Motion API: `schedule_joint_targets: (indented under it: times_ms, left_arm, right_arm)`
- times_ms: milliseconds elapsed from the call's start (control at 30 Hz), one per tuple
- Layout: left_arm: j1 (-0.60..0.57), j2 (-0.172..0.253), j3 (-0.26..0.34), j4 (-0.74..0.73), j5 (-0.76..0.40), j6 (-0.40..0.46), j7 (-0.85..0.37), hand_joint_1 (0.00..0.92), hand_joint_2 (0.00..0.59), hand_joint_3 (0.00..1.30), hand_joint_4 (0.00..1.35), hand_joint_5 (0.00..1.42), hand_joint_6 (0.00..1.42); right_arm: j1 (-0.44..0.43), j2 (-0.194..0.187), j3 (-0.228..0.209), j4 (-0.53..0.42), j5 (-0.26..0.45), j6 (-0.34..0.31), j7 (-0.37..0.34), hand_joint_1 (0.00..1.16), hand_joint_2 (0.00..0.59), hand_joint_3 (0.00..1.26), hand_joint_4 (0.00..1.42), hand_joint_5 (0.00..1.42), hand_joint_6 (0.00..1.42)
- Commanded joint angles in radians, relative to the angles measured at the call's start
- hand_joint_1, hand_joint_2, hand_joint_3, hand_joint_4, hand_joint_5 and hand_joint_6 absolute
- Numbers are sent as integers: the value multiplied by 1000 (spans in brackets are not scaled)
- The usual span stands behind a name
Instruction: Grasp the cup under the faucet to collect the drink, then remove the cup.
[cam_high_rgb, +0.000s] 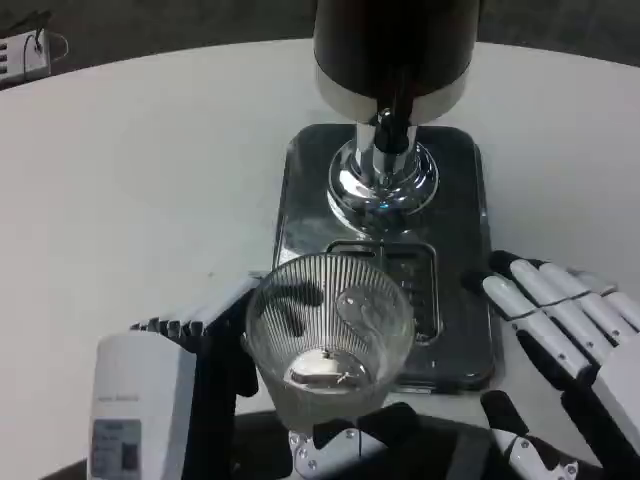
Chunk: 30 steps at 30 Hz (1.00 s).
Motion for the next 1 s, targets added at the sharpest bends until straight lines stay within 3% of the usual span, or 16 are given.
schedule_joint_targets:
  times_ms: [33,433,1000]
  left_arm:
    - [-72,-7,36,82,-7,-4,61,770,0,1052,1065,1149,1357]
    - [-321,-7,63,384,-23,24,131,771,0,1052,1062,1149,1351]
    - [-699,-12,-7,871,-50,51,237,764,0,1052,1062,1149,1351]
  right_arm:
    - [18,-5,-11,-33,3,-2,13,204,547,127,74,133,195]
    - [66,2,-55,-50,8,3,11,218,541,127,74,133,195]
    - [109,1,-119,-47,40,-16,0,229,540,127,74,134,195]
